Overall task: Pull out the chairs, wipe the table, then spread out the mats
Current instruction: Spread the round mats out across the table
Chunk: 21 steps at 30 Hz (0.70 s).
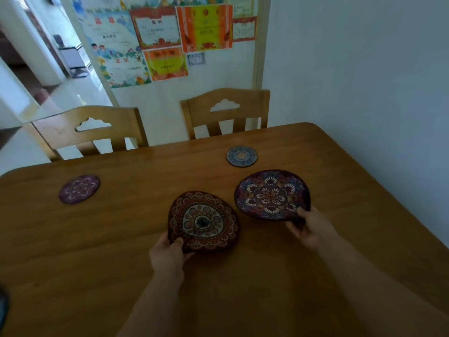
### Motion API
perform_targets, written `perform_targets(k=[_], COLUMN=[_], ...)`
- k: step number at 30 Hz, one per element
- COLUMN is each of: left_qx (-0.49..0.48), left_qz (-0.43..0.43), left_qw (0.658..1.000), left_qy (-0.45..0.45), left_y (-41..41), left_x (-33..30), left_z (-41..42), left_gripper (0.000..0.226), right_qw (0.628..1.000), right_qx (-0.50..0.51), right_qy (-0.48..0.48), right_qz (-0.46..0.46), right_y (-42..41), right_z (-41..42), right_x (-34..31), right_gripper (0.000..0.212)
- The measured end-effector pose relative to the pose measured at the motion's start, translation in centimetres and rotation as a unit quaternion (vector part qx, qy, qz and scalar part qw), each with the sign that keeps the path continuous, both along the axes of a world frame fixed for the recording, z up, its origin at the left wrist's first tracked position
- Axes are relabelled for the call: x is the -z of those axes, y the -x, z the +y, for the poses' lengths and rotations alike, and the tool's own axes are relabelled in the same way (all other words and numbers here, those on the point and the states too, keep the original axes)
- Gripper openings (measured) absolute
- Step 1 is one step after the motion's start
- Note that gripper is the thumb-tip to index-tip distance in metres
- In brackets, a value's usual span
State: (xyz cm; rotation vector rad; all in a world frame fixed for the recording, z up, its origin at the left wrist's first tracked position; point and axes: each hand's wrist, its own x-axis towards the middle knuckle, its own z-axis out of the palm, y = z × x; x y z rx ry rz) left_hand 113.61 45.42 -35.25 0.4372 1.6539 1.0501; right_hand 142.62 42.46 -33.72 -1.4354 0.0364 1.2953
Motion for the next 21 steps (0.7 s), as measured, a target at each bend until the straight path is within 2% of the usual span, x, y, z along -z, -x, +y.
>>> perform_targets(k=[3, 6, 12, 14, 16, 17, 18, 19, 21], left_qx=[-0.037, -0.051, -0.057, -0.057, -0.058, -0.057, -0.054, -0.052, -0.043], left_qz=[-0.012, -0.021, -0.048, -0.056, -0.073, -0.084, -0.095, -0.106, -0.126], left_qw=[0.999, 0.998, 0.997, 0.997, 0.996, 0.995, 0.994, 0.993, 0.99], left_qy=[0.005, 0.002, 0.006, 0.006, 0.009, 0.013, 0.018, 0.024, 0.034], left_y=[2.0, 3.3, 4.7, 4.9, 5.2, 5.4, 5.3, 5.8, 6.3], left_x=[0.3, 0.5, 0.8, 0.9, 0.8, 0.7, 0.7, 0.5, 0.3], left_z=[0.2, 0.4, 0.6, 0.6, 0.6, 0.6, 0.5, 0.6, 0.6], left_gripper=[0.049, 0.05, 0.052, 0.051, 0.05, 0.05, 0.049, 0.049, 0.05], right_qw=[1.0, 0.996, 0.992, 0.975, 0.909, 0.87, 0.847, 0.841, 0.866], right_qx=[-0.014, -0.004, 0.0, 0.028, 0.02, 0.007, -0.007, -0.035, -0.138], right_qy=[0.025, 0.076, 0.088, 0.125, 0.183, 0.182, 0.151, 0.104, 0.039], right_qz=[-0.007, -0.044, -0.085, -0.183, -0.375, -0.459, -0.509, -0.53, -0.48], right_y=[2.4, 3.2, 3.9, 4.1, 4.1, 4.5, 5.0, 6.4, 9.6], right_z=[1.0, 1.3, 1.0, 0.9, 0.6, 0.5, 0.4, 0.7, 1.4], right_x=[0.9, 1.7, 1.6, 2.1, 2.7, 2.7, 2.5, 2.1, 1.1], right_gripper=[0.022, 0.03, 0.038, 0.043, 0.051, 0.052, 0.048, 0.04, 0.028])
